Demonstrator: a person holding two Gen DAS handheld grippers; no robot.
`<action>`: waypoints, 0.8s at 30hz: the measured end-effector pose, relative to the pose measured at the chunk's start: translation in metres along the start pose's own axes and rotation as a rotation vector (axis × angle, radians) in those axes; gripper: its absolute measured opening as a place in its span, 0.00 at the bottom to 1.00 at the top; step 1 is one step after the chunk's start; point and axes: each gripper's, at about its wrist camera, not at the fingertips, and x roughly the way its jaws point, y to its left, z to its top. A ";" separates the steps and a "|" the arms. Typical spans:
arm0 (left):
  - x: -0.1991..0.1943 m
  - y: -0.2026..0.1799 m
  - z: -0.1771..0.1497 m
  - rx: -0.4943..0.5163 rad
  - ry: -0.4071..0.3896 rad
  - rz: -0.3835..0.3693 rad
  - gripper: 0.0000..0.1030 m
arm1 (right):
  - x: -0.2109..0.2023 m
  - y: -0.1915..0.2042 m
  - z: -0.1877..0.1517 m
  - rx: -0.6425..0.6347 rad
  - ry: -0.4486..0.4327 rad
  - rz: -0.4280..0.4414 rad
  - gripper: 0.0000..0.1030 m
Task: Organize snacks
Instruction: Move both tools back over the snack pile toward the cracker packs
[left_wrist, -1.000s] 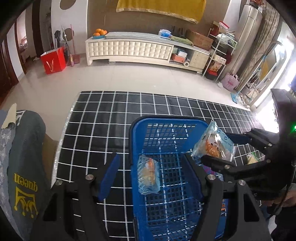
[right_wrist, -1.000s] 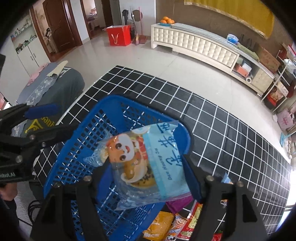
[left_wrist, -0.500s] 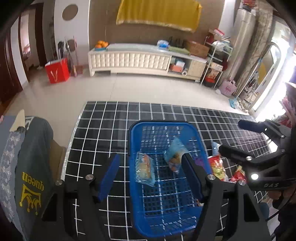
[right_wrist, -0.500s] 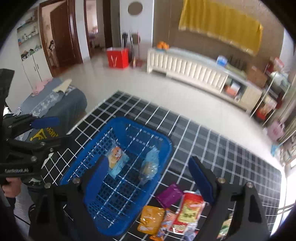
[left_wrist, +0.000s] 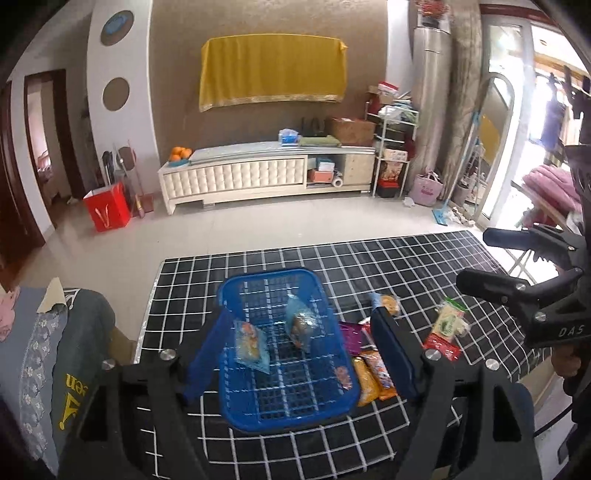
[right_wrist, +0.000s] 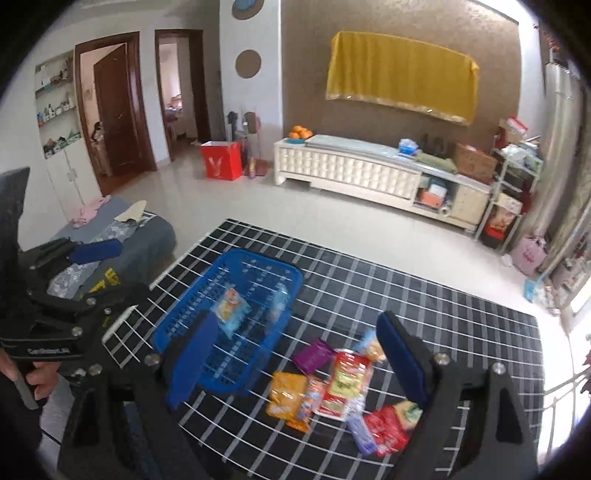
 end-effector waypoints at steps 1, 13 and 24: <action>-0.003 -0.007 -0.001 0.000 0.002 -0.013 0.74 | -0.005 -0.002 -0.004 -0.001 0.000 -0.015 0.88; 0.005 -0.076 -0.012 0.044 0.027 -0.094 0.74 | -0.039 -0.054 -0.061 0.100 -0.004 -0.095 0.88; 0.055 -0.134 -0.028 0.020 0.179 -0.195 0.76 | -0.022 -0.108 -0.112 0.165 0.090 -0.122 0.88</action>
